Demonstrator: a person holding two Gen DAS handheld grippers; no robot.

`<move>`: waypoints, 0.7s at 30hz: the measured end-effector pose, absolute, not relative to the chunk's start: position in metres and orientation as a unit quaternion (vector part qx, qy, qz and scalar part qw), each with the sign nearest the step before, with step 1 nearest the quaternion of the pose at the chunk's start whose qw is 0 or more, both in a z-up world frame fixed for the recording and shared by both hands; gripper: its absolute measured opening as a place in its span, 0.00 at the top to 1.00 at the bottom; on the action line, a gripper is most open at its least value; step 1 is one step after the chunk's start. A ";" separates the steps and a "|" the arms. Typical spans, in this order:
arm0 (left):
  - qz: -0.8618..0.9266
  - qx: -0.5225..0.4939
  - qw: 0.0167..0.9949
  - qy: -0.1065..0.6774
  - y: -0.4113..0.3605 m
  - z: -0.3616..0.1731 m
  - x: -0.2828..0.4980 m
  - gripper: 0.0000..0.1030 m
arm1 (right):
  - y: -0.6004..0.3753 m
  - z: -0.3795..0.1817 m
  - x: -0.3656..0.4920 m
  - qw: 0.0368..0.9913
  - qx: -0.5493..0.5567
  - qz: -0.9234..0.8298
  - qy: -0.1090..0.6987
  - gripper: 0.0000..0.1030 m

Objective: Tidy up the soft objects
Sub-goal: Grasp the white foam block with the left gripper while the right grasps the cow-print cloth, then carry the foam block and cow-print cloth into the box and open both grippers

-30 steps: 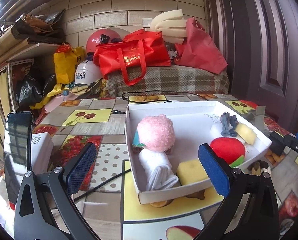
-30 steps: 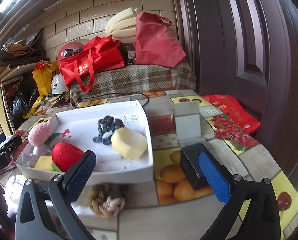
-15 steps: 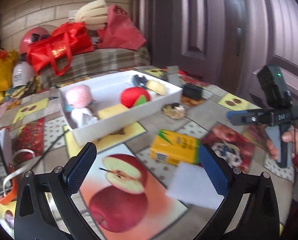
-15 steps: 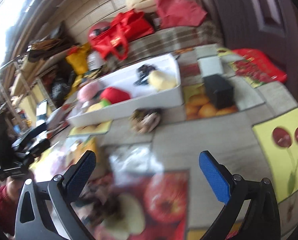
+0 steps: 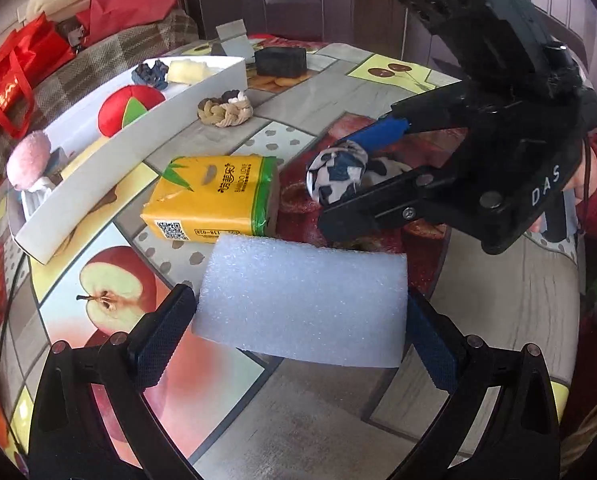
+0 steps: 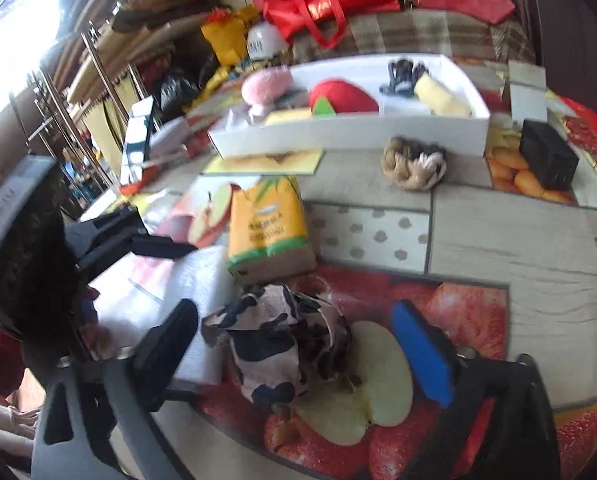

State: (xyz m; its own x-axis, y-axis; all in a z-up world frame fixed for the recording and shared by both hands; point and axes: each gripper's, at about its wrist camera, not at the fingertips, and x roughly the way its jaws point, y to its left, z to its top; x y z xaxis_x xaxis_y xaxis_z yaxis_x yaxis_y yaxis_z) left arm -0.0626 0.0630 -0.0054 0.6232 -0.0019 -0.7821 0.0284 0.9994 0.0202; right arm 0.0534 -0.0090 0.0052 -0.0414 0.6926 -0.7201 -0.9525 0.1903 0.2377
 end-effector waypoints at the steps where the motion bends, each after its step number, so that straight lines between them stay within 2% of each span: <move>1: -0.010 0.006 0.902 0.432 0.067 -0.004 -0.063 0.11 | -0.010 0.006 0.053 0.672 -0.171 0.614 0.379 0.29; 2: -0.006 0.003 0.905 0.426 0.070 -0.002 -0.065 0.11 | -0.010 0.005 0.051 0.671 -0.175 0.613 0.378 0.49; 4: 0.004 0.007 0.906 0.424 0.069 -0.001 -0.065 0.12 | -0.010 0.006 0.047 0.674 -0.185 0.611 0.370 0.55; 5: 0.010 0.014 0.908 0.418 0.068 0.001 -0.067 0.12 | -0.010 0.007 0.044 0.675 -0.190 0.612 0.365 0.64; 9: 0.062 0.056 0.929 0.361 0.059 0.017 -0.085 0.12 | -0.028 0.022 0.039 0.721 -0.174 0.596 0.308 0.65; 12: 0.132 0.066 0.947 0.286 0.062 0.034 -0.109 0.12 | -0.060 0.045 0.041 0.818 -0.133 0.522 0.203 0.65; 14: 0.191 0.070 0.951 0.234 0.070 0.044 -0.121 0.12 | -0.073 0.053 0.050 0.854 -0.117 0.481 0.161 0.65; 18: 0.264 0.047 0.945 0.187 0.101 0.052 -0.118 0.11 | -0.067 0.046 0.083 0.859 -0.095 0.458 0.207 0.65; 21: 0.289 0.004 0.939 0.186 0.129 0.052 -0.107 0.11 | -0.061 0.048 0.088 0.860 -0.092 0.458 0.205 0.65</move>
State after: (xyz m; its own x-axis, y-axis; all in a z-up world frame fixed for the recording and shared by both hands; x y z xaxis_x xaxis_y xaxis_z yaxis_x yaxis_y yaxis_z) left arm -0.1071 0.1294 0.0524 0.7638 0.5441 -0.3472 -0.5411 0.8331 0.1150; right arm 0.0881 -0.0605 0.0477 0.4968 0.7500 -0.4367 -0.8256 0.5635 0.0287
